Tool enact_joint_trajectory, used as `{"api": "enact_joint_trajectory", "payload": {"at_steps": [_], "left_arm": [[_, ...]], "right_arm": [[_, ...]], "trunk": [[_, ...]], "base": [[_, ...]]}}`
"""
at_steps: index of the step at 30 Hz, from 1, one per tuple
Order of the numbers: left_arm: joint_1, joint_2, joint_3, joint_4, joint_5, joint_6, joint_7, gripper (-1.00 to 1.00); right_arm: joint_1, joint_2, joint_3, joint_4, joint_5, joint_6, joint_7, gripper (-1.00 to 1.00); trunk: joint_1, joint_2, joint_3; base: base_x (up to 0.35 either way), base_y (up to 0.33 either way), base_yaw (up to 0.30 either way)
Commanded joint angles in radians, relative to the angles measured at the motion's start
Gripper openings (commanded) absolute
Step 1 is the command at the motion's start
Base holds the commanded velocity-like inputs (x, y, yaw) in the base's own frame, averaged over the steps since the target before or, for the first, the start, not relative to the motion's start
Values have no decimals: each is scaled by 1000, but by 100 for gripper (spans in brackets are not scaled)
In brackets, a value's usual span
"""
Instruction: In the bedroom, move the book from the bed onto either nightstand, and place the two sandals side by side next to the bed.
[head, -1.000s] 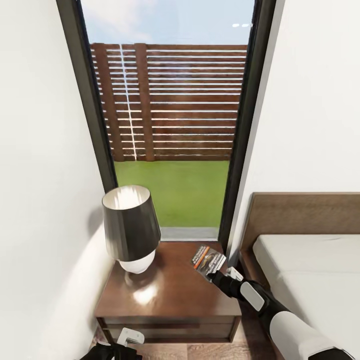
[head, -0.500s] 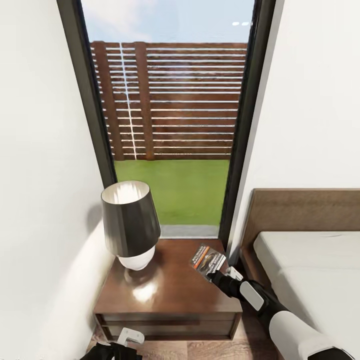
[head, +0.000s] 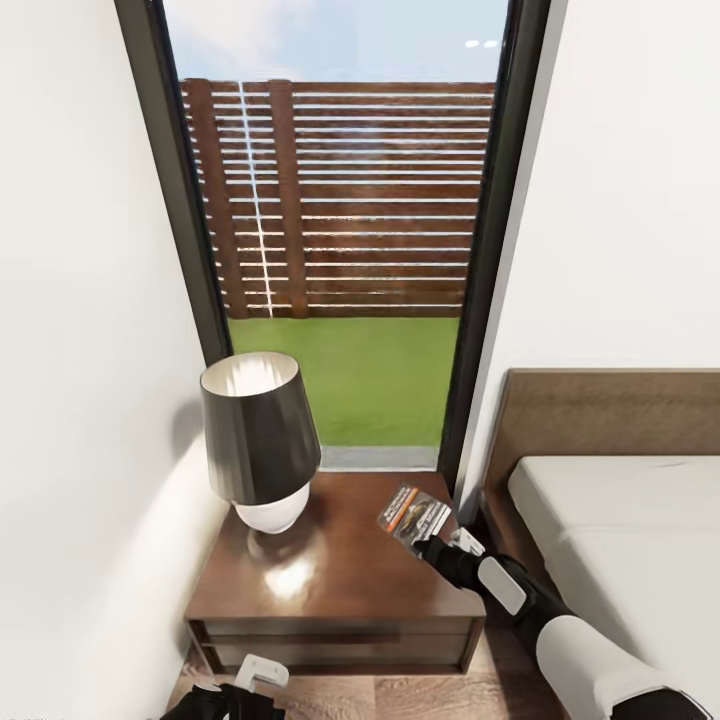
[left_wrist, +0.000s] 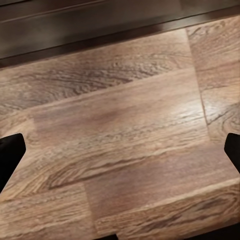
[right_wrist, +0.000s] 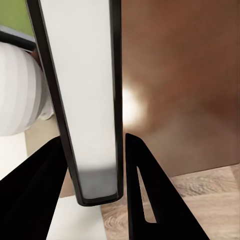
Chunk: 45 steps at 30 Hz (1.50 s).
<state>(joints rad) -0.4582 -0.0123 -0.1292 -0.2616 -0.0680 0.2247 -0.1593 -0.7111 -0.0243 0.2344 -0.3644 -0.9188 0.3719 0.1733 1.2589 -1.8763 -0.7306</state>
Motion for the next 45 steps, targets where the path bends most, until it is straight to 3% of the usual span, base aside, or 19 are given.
{"api": "enact_joint_trajectory", "payload": {"at_steps": [1,12,20,40,45], "left_arm": [[0,0,0,-2,-7,4,-3,100],[0,0,0,-1,-7,1,-3,100],[0,0,0,-1,-7,0,-3,100],[0,0,0,-2,-7,-3,-3,100],[0,0,0,-2,-7,-4,-3,100]], "right_arm": [[-1,0,3,-1,-3,3,2,-100],[-7,1,3,0,-3,3,1,-100],[-9,1,3,1,-3,4,0,-100],[-10,11,3,-2,-3,59,0,-100],[-10,13,3,-2,-3,62,0,-100]], "trunk": [[4,-8,-4],[46,-85,-39],[46,-85,-39],[123,-225,-101],[123,-225,-101]], "base": [[0,0,0],[0,0,0],[0,0,0],[0,0,0],[0,0,0]]}}
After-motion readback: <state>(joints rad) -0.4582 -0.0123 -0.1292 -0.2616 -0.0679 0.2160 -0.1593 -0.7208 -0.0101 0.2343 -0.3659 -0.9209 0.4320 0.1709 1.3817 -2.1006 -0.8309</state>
